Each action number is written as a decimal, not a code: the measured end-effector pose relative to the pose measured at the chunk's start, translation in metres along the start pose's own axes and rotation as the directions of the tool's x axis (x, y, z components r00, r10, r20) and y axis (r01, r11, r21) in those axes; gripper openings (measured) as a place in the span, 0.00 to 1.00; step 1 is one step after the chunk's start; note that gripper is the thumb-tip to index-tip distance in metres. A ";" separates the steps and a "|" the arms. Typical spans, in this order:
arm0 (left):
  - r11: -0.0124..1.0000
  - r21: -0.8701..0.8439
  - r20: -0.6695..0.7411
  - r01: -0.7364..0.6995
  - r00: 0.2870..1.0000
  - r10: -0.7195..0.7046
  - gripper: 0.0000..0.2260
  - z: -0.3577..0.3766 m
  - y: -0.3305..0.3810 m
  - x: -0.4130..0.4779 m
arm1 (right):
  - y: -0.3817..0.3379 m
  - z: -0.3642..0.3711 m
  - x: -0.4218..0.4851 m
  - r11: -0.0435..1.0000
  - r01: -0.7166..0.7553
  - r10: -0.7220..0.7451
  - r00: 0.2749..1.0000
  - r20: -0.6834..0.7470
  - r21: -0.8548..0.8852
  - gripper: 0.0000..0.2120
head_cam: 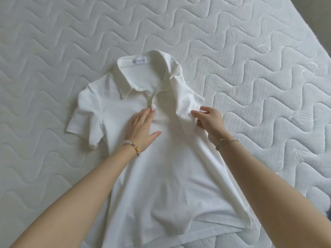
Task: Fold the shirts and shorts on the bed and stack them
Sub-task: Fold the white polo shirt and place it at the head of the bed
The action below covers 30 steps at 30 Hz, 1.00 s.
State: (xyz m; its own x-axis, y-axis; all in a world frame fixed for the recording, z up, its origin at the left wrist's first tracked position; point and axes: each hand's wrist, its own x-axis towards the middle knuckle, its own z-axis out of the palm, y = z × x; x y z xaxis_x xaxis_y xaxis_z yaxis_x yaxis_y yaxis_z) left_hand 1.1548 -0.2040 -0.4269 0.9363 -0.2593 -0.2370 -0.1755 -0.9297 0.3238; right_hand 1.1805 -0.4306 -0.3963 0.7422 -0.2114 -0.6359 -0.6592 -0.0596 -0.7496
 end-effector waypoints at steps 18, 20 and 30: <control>0.982 0.125 -0.031 -0.143 0.988 0.148 0.29 -0.006 0.044 0.050 | -0.061 -0.068 0.059 0.965 0.251 -0.235 0.956 -0.177 0.074 0.10; 0.985 0.111 0.008 -0.129 0.992 0.128 0.30 -0.003 0.054 0.060 | -0.071 -0.079 0.068 0.947 0.321 -0.306 0.926 -0.220 0.030 0.09; 0.988 0.093 0.105 -0.122 0.988 0.112 0.30 0.005 0.078 0.082 | -0.027 -0.100 0.105 0.984 0.041 -0.100 0.933 -0.346 -0.172 0.13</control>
State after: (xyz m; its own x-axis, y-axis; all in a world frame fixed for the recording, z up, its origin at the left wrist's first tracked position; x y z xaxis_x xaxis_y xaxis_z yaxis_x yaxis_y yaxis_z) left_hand 1.2163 -0.2994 -0.4258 0.8736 -0.3878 -0.2939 -0.3157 -0.9114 0.2640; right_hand 1.2639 -0.5488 -0.4246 0.7165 -0.5285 -0.4553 -0.6388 -0.2348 -0.7327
